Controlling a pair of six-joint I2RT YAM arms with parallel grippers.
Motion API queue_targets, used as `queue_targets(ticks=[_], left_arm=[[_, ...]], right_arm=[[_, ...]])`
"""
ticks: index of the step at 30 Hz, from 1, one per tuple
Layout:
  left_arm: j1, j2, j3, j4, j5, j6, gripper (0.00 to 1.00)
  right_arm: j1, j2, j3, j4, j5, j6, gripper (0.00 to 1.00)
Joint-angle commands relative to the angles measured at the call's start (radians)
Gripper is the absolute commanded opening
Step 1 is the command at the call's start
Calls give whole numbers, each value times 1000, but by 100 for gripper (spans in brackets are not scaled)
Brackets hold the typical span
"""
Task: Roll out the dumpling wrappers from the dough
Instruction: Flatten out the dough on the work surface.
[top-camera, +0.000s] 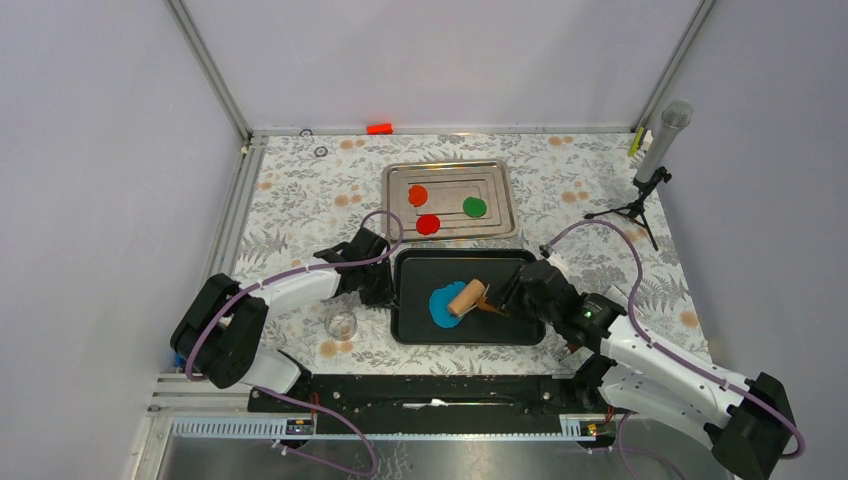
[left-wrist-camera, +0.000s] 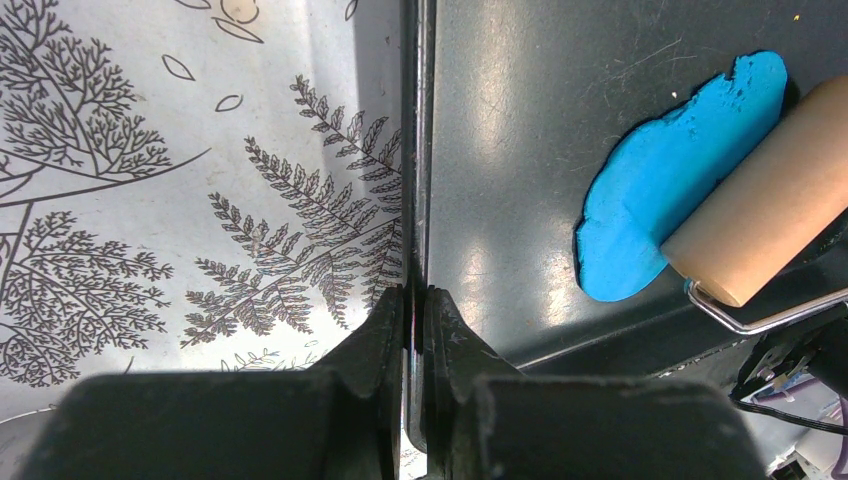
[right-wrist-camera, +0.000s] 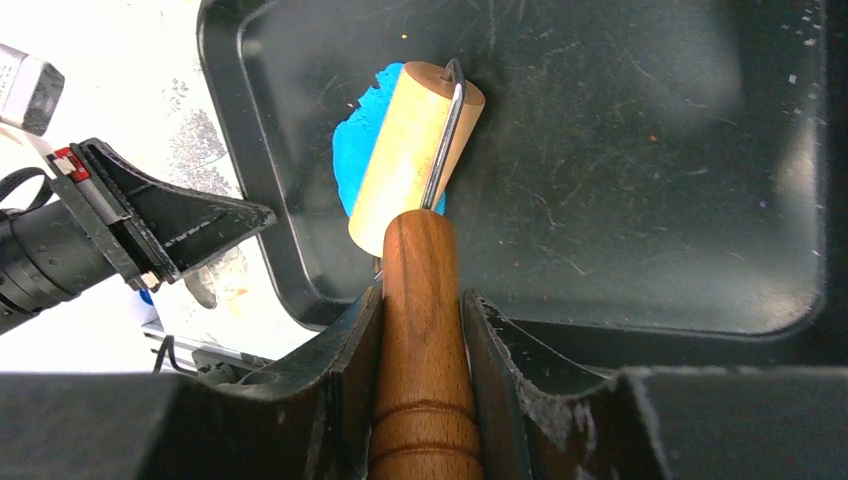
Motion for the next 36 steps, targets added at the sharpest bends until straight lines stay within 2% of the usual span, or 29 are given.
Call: queue_targets(ticks=[1,5,8,12,16,18,22,25,29,36], left_arm=[[-1,-33,16,22,16,3,0],[1,-45,9,21,14,-5,0],[1,-49,10,14,13,0,0],[2,-54,10,11,8,2,0],[2,-55,13,13,17,3,0],[3,-53,15,9,12,9,0],[4,-55,11,17,15,0,0],[4,-57,9,19,21,-1,0],[5,-67,9,2,3,6,0],[7,-72,4,9,11,4,0]], right_arm=[[0,151,-73,-166,69,-53,0],[-1,255,-31,-113,125,-66,0],[-3,267,-29,-105,127,-71,0],[-3,177,-46,-197,108,-60,0],[-3,49,-38,-357,158,-54,0],[-3,20,-28,-384,164,-41,0],[-3,65,-22,-322,170,-37,0],[-3,170,-30,-212,160,-53,0],[-3,290,-22,-159,148,-64,0],[-4,201,-43,-183,177,-68,0]])
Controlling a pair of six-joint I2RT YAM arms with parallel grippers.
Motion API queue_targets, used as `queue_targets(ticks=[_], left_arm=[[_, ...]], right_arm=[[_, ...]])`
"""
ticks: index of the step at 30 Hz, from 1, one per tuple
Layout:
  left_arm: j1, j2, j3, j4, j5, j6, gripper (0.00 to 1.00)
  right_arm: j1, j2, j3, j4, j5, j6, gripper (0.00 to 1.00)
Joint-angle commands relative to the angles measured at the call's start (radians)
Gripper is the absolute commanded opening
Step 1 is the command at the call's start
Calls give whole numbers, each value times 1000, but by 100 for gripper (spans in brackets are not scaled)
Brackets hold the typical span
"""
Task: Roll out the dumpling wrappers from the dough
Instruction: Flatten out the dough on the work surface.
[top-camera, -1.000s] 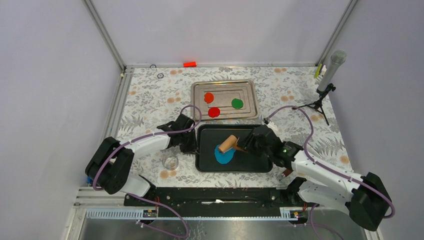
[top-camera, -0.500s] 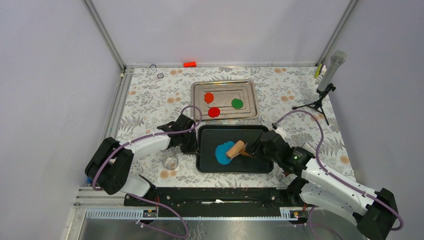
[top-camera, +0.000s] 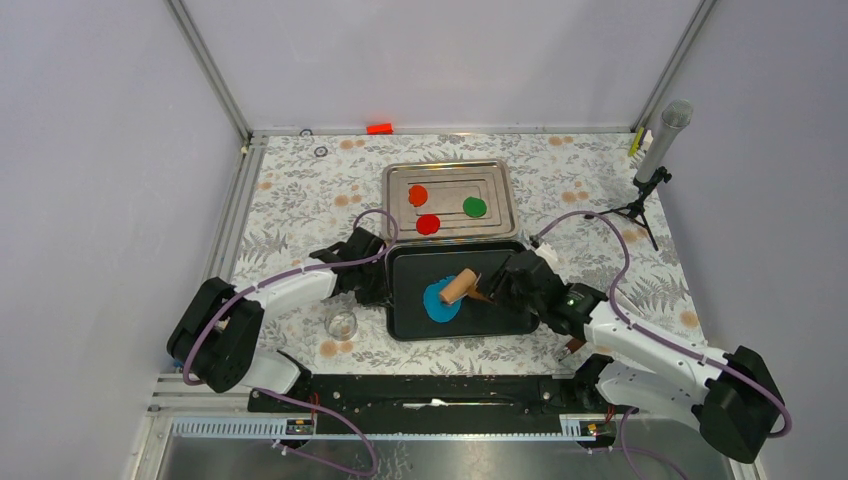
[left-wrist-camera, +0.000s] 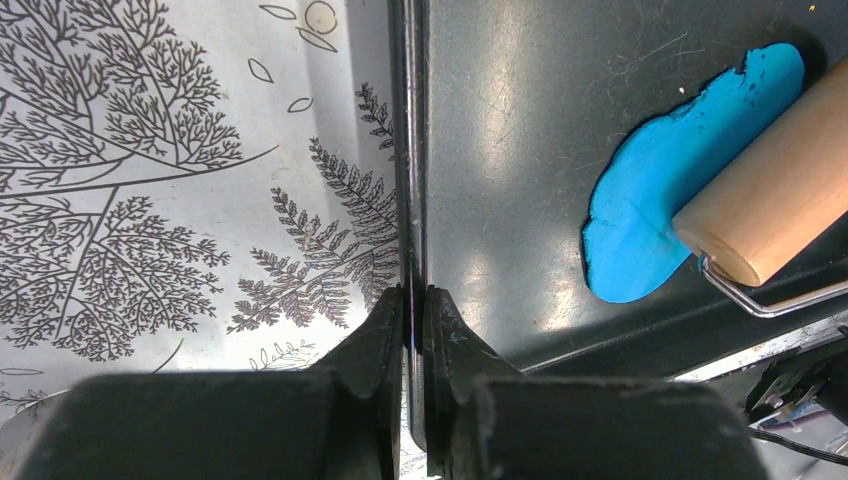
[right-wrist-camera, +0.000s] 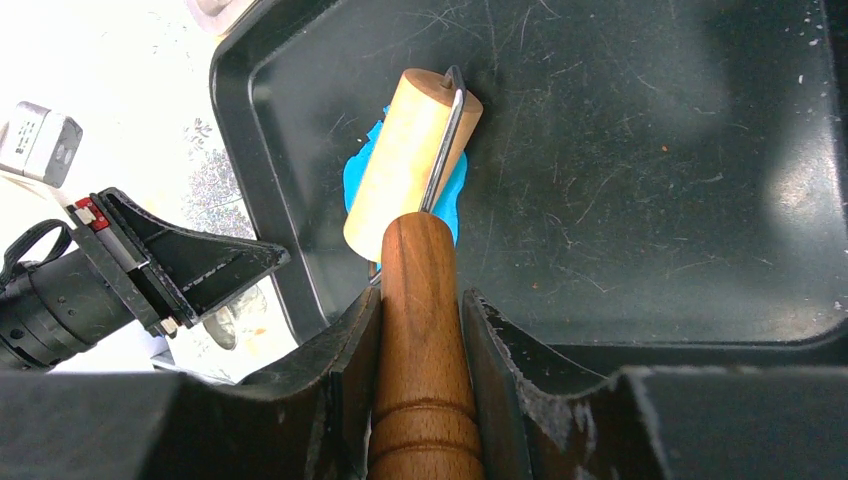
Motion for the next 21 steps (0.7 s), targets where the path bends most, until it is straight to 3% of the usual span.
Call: queue_targets(ticks=[1,21], left_arm=[[-12,-45,10,36,57,13,0],[-12,-37,0,46,61,12,0]], right_arm=[[-4,12,-98,-331,133,-72,0],[-4,125,-73,-222,81,-98,0]])
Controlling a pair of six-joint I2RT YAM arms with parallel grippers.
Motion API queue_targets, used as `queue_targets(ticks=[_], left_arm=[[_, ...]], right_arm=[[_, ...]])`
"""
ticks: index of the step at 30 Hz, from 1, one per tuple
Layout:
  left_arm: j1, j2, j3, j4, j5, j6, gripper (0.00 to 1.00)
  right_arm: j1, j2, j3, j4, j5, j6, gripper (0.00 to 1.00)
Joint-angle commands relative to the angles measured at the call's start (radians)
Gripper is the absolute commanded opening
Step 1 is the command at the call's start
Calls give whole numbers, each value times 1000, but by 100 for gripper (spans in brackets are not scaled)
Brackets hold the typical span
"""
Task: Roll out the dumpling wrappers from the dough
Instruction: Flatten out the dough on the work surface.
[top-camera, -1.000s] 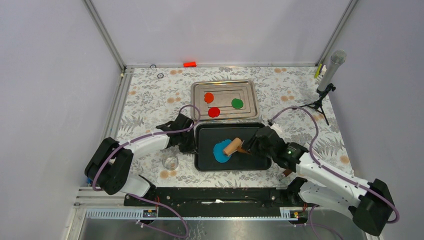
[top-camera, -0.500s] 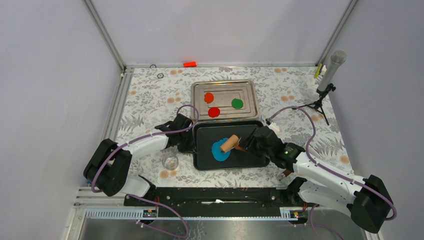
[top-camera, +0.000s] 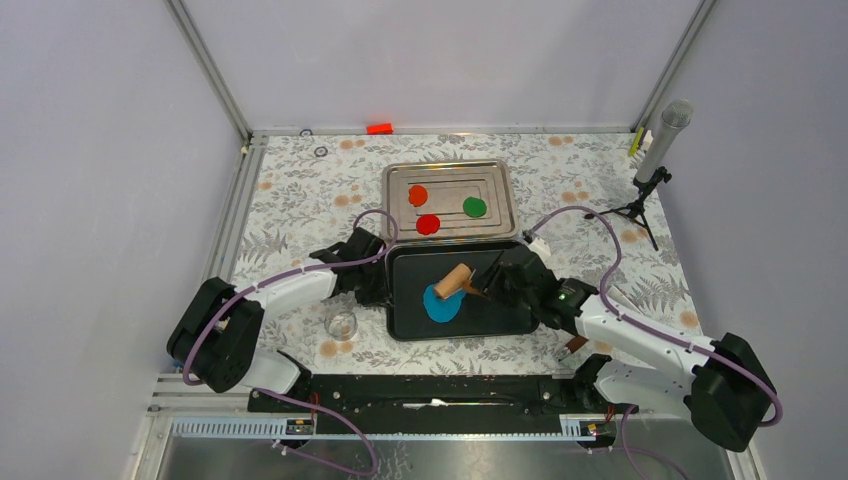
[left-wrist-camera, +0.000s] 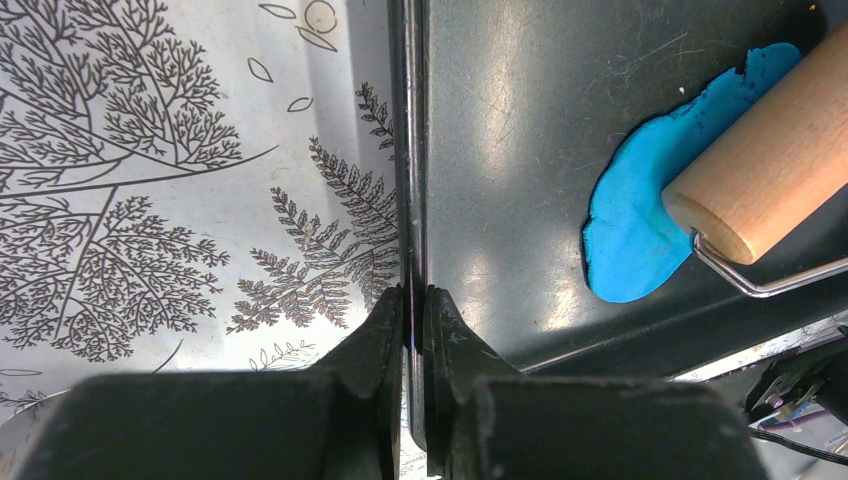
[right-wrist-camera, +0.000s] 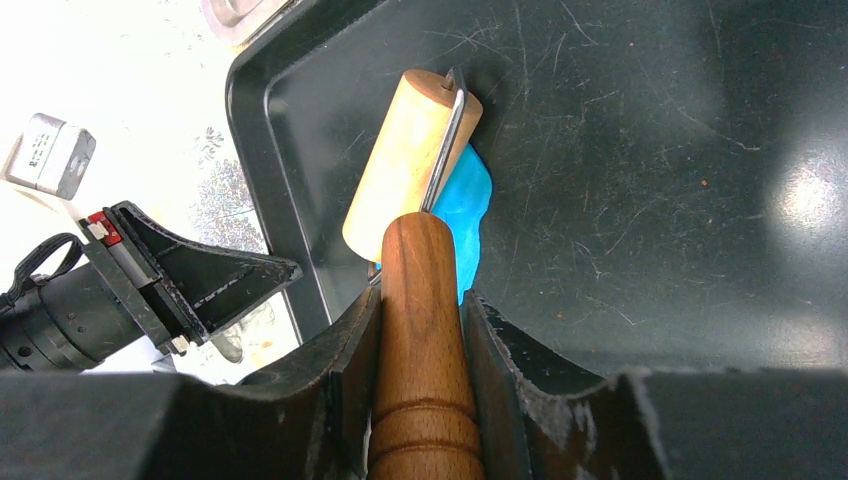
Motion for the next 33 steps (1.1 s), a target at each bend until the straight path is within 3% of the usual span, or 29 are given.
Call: queue_targets(ticks=[1,13,18,27,33], left_arm=[[-12,-36,2,45,63,9,0],[-9,-43,-2,39,55,6,0],[-6,-41,-5,43,53,6,0],[-5,-47,10,34,50,3,0],[-5,-67,-2,25,46,0,0]], right_arm=[[-4,51,-97,-296,75,-70,0],[-4,-188,-195,-480,59,34,0],[-4,-166,-169,-453,71,23,0],[-3,92,-93,-267,84,-48,0],[-4,19,-115,-315,61,-37,0]])
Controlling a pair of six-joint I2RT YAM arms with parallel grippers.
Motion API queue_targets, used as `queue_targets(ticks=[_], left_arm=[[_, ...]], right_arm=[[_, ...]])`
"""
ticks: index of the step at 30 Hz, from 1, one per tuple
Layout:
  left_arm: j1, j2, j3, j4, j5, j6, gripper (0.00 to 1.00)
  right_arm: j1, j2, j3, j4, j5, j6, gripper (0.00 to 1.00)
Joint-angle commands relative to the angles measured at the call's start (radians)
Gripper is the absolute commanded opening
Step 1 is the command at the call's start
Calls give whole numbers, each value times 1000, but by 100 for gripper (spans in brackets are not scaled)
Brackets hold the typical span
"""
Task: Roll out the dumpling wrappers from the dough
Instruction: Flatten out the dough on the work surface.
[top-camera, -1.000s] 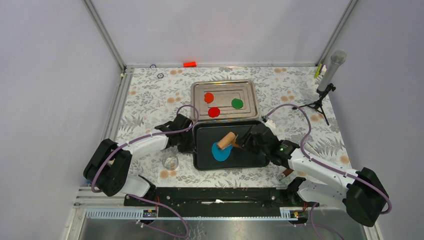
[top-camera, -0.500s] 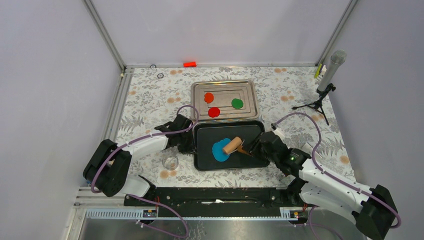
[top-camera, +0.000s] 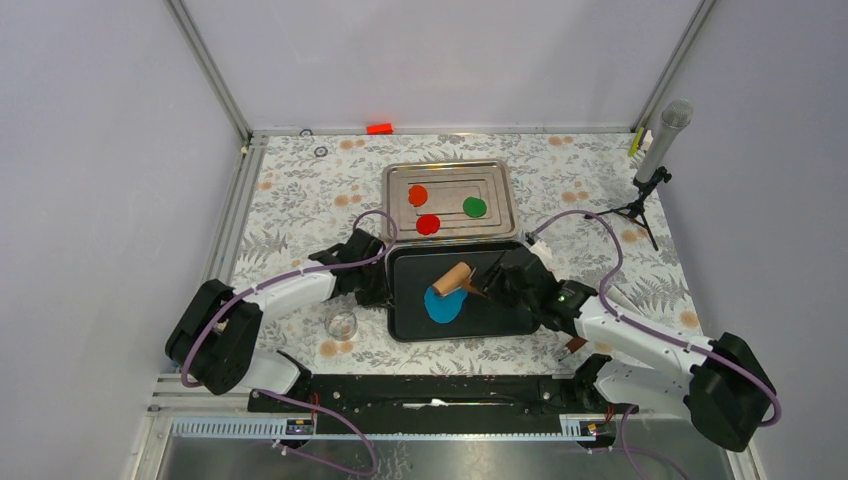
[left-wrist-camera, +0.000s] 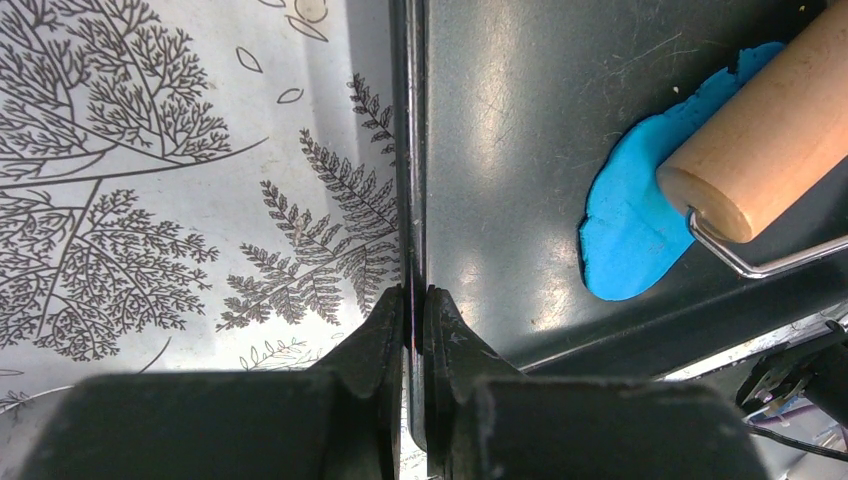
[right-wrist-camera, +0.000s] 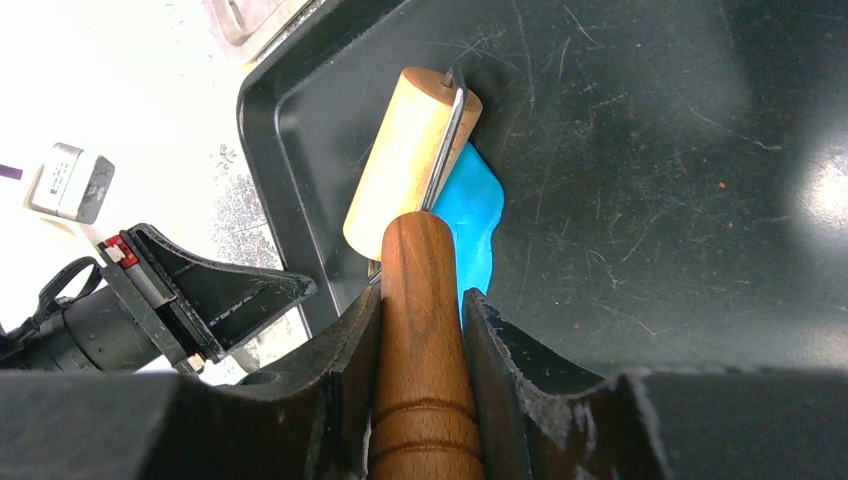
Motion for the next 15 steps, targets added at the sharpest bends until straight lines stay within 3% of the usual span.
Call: queue_targets(ticks=[1,8,15], left_arm=[[-2,-60,8,10,35,13,0],[-2,-59,14,6,37,14,0],[-2,-65,15,4,39,8,0]], right_arm=[[-3,-28,-107,-388,51,-86,0],[-3,-228,-138,-551,42,-60,0],[-3,-99,-123,-407,39,-95,0]])
